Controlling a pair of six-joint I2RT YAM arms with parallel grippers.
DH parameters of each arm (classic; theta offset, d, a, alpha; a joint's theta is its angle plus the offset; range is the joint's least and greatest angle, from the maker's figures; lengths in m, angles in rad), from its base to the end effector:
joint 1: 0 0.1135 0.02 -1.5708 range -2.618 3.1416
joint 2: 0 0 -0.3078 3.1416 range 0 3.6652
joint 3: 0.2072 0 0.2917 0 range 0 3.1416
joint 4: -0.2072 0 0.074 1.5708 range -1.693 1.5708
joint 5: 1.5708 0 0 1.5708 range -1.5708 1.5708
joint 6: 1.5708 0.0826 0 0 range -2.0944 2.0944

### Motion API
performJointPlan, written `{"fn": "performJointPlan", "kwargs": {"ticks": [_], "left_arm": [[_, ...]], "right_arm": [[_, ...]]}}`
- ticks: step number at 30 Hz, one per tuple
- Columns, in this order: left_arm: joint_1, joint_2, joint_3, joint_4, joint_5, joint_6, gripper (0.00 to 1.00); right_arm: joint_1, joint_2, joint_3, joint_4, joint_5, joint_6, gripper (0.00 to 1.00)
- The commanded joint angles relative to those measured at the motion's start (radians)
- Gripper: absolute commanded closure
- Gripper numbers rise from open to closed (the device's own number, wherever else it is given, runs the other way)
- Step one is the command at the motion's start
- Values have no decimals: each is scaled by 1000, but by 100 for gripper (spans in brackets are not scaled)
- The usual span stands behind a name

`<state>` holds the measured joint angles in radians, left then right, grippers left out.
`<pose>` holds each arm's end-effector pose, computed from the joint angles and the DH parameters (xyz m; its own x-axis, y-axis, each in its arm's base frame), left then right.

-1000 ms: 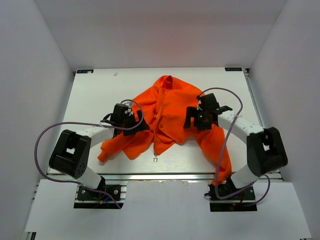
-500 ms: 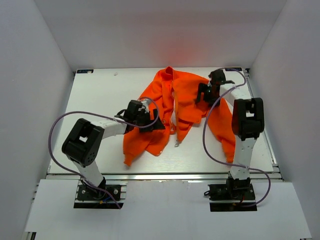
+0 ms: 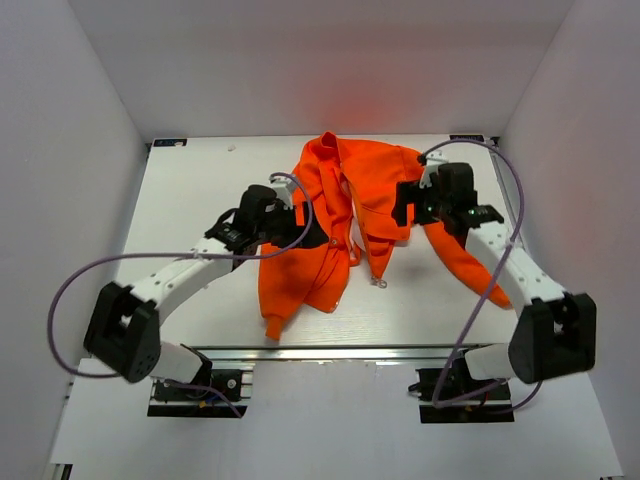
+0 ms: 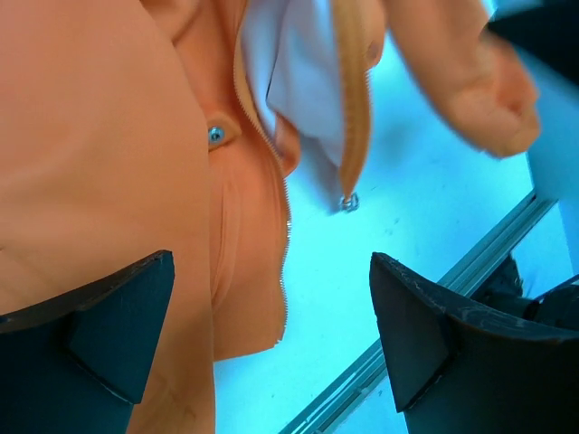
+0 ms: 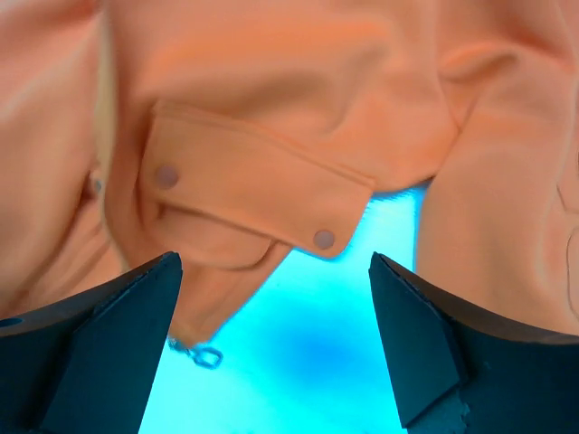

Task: Zip up the jacket

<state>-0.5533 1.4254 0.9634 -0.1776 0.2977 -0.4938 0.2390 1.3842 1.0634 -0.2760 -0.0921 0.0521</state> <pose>0.3109 -0.2205 0.2532 -0.7802 -0.0507 -0.6235 0.3780 0.7560 -0.5344 0.3693 0.0978 0.2951 -0.5614 -0.0834 -0.8233 -0.2808 0.9551 0.0947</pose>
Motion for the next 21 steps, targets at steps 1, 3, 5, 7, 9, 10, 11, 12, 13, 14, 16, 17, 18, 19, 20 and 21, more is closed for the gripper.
{"fn": "performJointPlan", "kwargs": {"ticks": [1,3,5,7,9,10,11,12,13,14,16,17,18,19,20,21], "left_arm": [[1,-120,-32,-118,-104,20,2],[1,-173,-71,-147,-118,8,2],[1,-206,-109,-178,-134,-6,2],[1,-250,-129,-204,-141,-17,2],[1,-281,-158,-207,-143,-32,2],[1,-310,-167,-207,-146,-38,2],[1,-324,-184,-206,-155,-42,2],[1,-345,-193,-203,-167,-49,2],[1,-345,-193,-203,-167,-49,2],[1,-348,-192,-204,-169,-48,2],[1,-339,-183,-215,-175,-40,2],[1,-333,-172,-224,-178,-35,2],[1,-326,-166,-229,-180,-32,2],[1,-310,-160,-235,-189,-29,2],[1,-304,-150,-241,-189,-26,2],[1,-298,-149,-241,-190,-25,2]], "right_arm": [[90,-43,-107,11,32,-159,10],[159,-59,-144,3,135,-276,11],[233,-34,-145,-14,205,-349,11],[249,-11,-129,-14,201,-382,11],[261,22,-118,-31,193,-397,11],[267,29,-118,-26,175,-405,11],[276,33,-137,-13,170,-411,11],[299,44,-164,21,204,-428,11],[304,52,-164,21,204,-432,11],[307,64,-164,23,207,-439,11],[309,107,-145,8,186,-443,11],[313,119,-137,-3,166,-446,11],[319,131,-131,-8,163,-443,11],[324,151,-128,-9,160,-445,11],[338,159,-126,-8,149,-443,11],[345,168,-126,-9,138,-445,11]]}}
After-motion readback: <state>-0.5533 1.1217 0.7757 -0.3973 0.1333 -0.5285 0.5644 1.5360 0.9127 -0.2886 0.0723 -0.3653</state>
